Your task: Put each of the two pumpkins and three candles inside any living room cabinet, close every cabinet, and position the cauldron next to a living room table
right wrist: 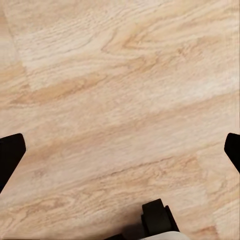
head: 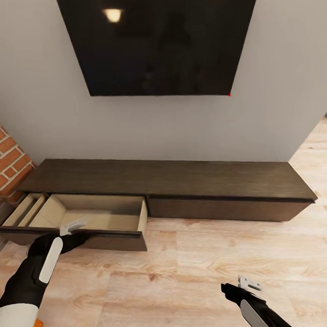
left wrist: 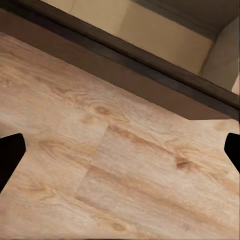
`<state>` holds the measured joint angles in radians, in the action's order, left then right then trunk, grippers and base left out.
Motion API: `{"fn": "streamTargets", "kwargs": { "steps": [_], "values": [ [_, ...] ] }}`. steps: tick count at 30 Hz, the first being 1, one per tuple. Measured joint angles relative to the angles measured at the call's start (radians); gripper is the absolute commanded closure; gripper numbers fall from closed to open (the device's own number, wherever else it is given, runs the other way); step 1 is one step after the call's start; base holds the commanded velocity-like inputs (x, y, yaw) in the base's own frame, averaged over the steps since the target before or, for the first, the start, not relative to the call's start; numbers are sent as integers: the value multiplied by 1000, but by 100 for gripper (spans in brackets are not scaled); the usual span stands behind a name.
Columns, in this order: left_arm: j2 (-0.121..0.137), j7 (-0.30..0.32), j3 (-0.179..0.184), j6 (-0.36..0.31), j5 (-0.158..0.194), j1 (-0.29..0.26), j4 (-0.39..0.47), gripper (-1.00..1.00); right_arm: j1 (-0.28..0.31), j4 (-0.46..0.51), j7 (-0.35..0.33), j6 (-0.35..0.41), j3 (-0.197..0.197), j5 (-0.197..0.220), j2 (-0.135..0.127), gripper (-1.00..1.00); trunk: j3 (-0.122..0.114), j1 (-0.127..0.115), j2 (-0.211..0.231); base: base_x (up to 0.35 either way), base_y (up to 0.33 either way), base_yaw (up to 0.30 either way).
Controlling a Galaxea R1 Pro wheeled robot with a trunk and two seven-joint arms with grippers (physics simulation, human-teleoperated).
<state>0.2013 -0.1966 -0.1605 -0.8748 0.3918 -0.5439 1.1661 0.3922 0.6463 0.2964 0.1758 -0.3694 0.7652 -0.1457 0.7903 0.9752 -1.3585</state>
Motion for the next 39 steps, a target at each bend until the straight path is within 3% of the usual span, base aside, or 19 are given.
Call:
{"fn": "streamTargets", "kwargs": {
  "steps": [8,34,39],
  "values": [
    [-27,-41,22,0,-2,0,2,-100,0,0,0,1,-3,0,0,-100,0,0,0,0,0,290],
    [-38,-45,35,-1,3,0,2,-100,0,0,0,1,-3,-2,12,-100,0,0,0,0,0,291],
    [-44,-44,34,-3,6,0,2,-100,0,0,0,1,-3,-2,12,-100,-16,-19,35,0,0,291]
  ]
}}
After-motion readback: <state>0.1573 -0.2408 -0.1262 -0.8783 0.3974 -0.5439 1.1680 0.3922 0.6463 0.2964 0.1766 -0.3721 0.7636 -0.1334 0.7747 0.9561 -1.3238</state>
